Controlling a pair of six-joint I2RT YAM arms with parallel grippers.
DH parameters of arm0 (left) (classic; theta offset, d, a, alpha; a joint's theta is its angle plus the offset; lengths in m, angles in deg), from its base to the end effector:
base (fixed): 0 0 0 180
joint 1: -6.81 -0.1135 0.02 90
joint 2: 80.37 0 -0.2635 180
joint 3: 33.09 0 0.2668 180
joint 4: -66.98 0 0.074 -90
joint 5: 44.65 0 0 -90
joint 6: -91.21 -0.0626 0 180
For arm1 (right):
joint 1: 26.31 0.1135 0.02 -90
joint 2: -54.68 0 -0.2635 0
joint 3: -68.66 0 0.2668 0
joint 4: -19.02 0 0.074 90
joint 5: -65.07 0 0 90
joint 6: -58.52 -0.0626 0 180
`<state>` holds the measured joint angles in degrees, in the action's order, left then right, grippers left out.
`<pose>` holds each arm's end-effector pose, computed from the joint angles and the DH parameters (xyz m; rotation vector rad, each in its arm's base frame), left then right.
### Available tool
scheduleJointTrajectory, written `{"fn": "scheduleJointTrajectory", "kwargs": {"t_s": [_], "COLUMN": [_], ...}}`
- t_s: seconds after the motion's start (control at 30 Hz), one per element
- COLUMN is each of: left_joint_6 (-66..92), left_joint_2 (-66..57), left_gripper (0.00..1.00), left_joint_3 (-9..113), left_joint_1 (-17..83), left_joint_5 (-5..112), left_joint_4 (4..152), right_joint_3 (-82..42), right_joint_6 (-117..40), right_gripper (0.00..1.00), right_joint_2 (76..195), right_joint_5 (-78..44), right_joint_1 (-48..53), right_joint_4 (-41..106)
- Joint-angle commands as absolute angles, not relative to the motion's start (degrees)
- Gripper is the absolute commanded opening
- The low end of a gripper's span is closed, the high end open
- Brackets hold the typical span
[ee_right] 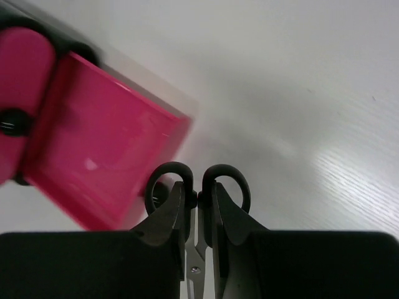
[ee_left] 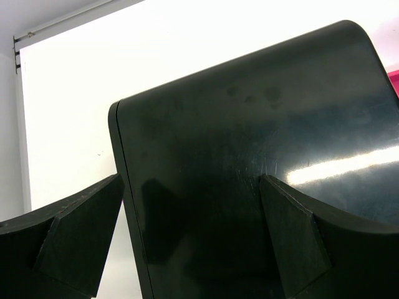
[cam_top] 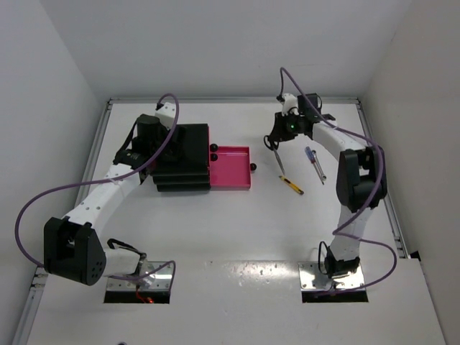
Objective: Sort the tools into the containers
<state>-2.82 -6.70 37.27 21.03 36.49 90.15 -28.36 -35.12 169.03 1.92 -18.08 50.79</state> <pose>0.3260 -0.0727 0.2904 0.2253 2.0148 0.0449 0.4595 0.0950 0.1759 -0.3096 2.3902 0.6625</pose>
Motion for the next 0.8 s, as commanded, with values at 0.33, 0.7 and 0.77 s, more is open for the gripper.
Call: {"fn": "scheduleJointTrajectory", "kwargs": {"t_s": [0.33, 0.7, 0.77], "left_joint_6": [-3.36, -3.36, -3.36], "left_joint_2": [-5.57, -5.57, -5.57], "left_gripper": [0.97, 0.97, 0.97], "left_joint_3": [37.3, 36.77, 36.77], "left_joint_1": [21.58, 21.58, 21.58], "left_joint_5": [35.69, 35.69, 35.69], "left_joint_4": [93.86, 93.86, 93.86], "right_joint_3": [-16.32, -15.0, -15.0], "right_joint_6": [-61.61, -65.49, -64.18], "right_gripper": [0.0, 0.0, 0.0], "right_joint_2": [160.33, 165.33, 165.95], "right_joint_5": [9.61, 7.24, 7.24], "right_joint_1": [-10.93, -5.23, -4.6], "right_joint_4": [15.78, 4.87, 4.86]}}
